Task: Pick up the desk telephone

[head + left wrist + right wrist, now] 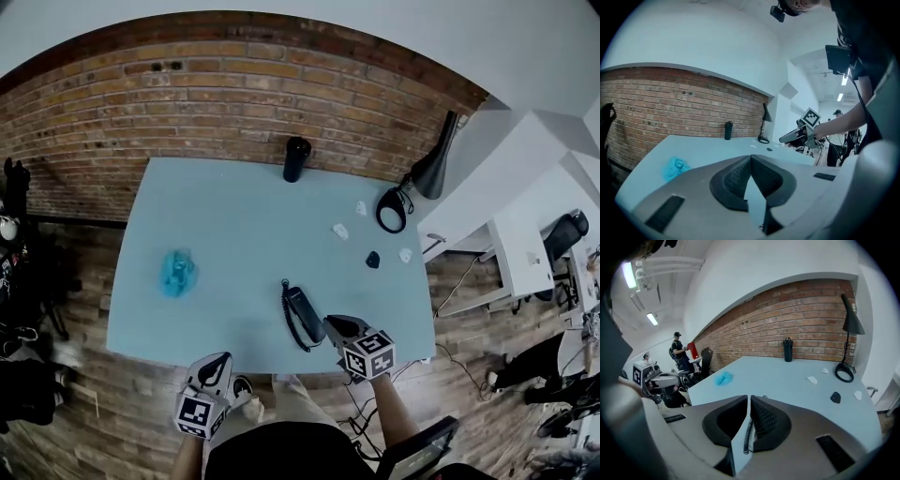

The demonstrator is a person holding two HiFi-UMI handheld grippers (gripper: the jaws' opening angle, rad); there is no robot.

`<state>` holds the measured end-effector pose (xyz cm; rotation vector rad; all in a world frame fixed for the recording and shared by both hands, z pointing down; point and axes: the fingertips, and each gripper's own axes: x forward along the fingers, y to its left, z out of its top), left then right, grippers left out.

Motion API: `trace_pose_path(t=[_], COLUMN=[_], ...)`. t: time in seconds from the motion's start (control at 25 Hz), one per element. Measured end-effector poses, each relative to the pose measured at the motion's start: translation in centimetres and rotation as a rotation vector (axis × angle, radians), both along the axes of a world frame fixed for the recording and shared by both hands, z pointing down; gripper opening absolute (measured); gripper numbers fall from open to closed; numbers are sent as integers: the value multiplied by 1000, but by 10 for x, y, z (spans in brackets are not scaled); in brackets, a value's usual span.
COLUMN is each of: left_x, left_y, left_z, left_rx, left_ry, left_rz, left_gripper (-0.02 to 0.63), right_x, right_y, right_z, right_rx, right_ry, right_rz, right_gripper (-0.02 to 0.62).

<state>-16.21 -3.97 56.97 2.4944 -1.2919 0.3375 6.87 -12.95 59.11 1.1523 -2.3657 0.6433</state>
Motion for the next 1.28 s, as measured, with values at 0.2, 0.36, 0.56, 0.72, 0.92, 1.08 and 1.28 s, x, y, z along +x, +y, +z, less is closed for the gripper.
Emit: trace_pose_path(t=[0.2,0.36,0.56,0.72,0.92,1.08,1.28], left_x=[-20,-7,36,51,54,52,57], left_y=[-13,-18,-34,-42,-43,-44,-44], left_z=[5,13,10,10,10,10,13], left_rx=[-14,-77,-58,-67,-72,-78,-93], left_ry=[-39,-92,-83,-86,-101,-102,-113], left_rz=[-150,-202,-201,-218,-244,-273,-276], left_gripper=[26,26,26,26,26,26,26], right_x=[12,4,5,7,2,-7,-18], right_y=[-44,-60,-63,-66,-56,-51,-47], right_z=[51,90,120,145,166,173,176], right_rx=[-140,-233,-355,-415,-500,-541,-536], right_ry=[-38,-32,-85,-95,-104,-124,-113], right_rz=[-47,-147,-204,-223,-291,-323,-355], right_gripper=[65,110,189,220,245,276,316])
